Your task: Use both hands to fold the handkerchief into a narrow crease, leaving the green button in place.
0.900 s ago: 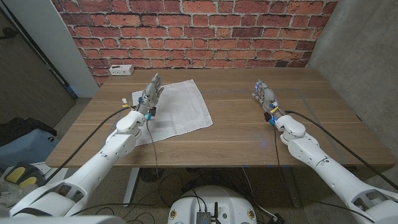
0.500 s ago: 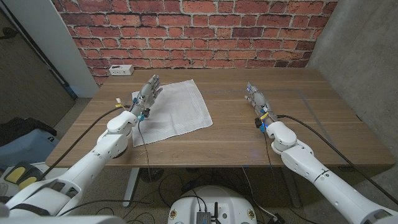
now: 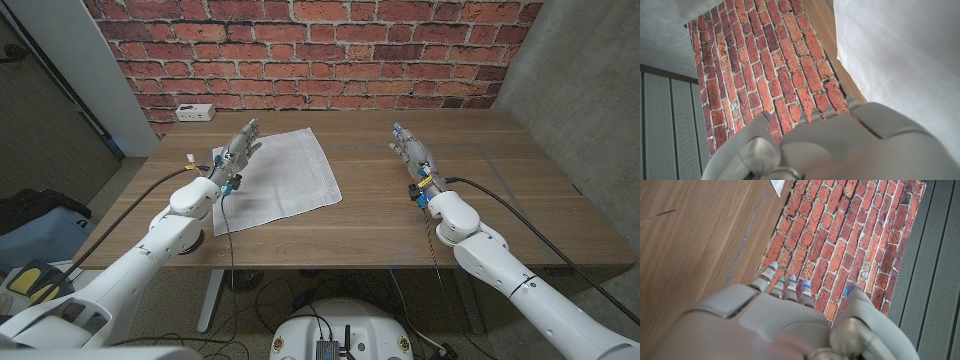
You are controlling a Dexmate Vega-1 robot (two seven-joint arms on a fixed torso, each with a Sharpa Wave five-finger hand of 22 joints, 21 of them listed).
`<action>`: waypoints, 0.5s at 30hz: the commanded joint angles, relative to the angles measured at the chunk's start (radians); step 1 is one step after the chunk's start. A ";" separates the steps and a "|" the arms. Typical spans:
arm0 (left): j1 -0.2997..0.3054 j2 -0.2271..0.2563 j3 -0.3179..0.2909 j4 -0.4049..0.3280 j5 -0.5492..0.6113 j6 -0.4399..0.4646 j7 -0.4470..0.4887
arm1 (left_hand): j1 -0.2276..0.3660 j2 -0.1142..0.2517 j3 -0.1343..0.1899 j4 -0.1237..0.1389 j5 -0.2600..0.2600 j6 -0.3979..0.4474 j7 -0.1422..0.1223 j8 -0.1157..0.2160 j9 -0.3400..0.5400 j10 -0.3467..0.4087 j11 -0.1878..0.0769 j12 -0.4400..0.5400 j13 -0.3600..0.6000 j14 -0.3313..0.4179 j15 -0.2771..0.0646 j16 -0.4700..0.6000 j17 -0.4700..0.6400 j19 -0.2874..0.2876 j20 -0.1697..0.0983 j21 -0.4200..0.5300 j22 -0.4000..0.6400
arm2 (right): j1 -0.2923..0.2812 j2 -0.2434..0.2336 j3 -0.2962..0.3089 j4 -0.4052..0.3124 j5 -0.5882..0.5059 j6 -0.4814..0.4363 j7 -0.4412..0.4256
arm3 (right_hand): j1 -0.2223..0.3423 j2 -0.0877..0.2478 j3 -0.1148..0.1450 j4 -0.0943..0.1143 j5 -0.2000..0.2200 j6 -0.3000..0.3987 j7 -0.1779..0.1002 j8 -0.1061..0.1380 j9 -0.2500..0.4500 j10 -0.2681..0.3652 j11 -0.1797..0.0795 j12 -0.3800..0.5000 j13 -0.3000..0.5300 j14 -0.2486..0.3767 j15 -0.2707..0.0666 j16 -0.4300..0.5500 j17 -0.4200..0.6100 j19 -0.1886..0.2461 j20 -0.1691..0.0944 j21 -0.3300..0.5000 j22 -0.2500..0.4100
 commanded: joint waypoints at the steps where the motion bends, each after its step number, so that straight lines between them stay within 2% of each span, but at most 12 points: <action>1: 0.083 0.086 -0.010 -0.181 0.100 0.084 0.152 | -0.001 -0.009 0.002 -0.005 -0.001 0.014 -0.001 0.007 0.003 -0.016 0.012 0.007 0.002 -0.006 0.015 0.007 0.004 -0.025 0.017 0.002 0.005 | -0.028 -0.043 0.009 -0.076 -0.052 -0.042 -0.036 | 0.019 0.007 0.010 -0.007 0.003 0.014 -0.001 0.005 0.006 0.014 0.003 0.007 0.001 0.010 0.002 0.008 0.003 0.004 0.008 0.009 0.003; 15: 0.181 0.192 -0.052 -0.383 0.218 0.221 0.303 | 0.002 -0.002 0.007 -0.009 -0.003 0.035 0.002 0.009 0.004 -0.003 0.019 0.009 0.003 -0.001 0.028 0.003 0.004 -0.024 0.022 0.005 0.006 | -0.007 -0.073 -0.011 -0.128 -0.138 -0.120 -0.061 | 0.036 0.015 0.020 -0.019 -0.001 0.027 -0.004 0.007 0.006 0.022 0.007 0.008 0.001 0.016 -0.005 0.007 0.003 0.011 0.006 0.011 0.003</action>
